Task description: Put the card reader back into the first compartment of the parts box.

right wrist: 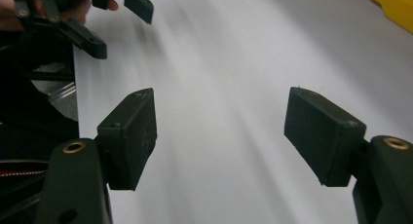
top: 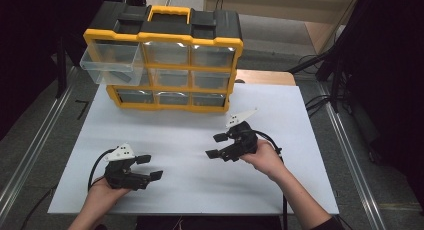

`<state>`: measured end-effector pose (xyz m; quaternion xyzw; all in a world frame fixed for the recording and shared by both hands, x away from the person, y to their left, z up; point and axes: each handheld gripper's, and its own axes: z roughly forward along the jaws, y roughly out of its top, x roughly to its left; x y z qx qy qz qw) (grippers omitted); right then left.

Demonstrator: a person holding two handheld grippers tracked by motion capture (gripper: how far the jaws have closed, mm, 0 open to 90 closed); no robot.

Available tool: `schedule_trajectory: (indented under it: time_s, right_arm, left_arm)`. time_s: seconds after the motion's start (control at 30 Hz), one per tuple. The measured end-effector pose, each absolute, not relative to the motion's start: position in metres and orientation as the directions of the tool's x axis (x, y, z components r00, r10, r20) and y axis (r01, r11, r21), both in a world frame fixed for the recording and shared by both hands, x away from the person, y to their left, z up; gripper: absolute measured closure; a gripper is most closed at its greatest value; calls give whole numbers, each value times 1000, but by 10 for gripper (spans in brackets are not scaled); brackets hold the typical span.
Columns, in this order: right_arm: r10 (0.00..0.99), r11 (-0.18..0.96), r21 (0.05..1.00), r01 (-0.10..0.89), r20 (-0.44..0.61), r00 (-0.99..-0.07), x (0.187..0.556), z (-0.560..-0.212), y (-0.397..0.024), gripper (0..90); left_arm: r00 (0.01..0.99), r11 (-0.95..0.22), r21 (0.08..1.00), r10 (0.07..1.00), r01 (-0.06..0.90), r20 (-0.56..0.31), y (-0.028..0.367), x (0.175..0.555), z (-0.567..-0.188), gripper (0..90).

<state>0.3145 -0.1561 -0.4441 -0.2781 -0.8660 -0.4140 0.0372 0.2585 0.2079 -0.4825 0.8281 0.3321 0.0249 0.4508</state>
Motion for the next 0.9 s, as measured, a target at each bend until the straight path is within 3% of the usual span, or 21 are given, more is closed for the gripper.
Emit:
schedule_trajectory:
  time_s: [0.9]
  right_arm:
    - [581,436,695,572,268,-769,278,-480,-211,241]
  left_arm:
    - [775,-381,754,576,535,-259,209,258,-484,240]
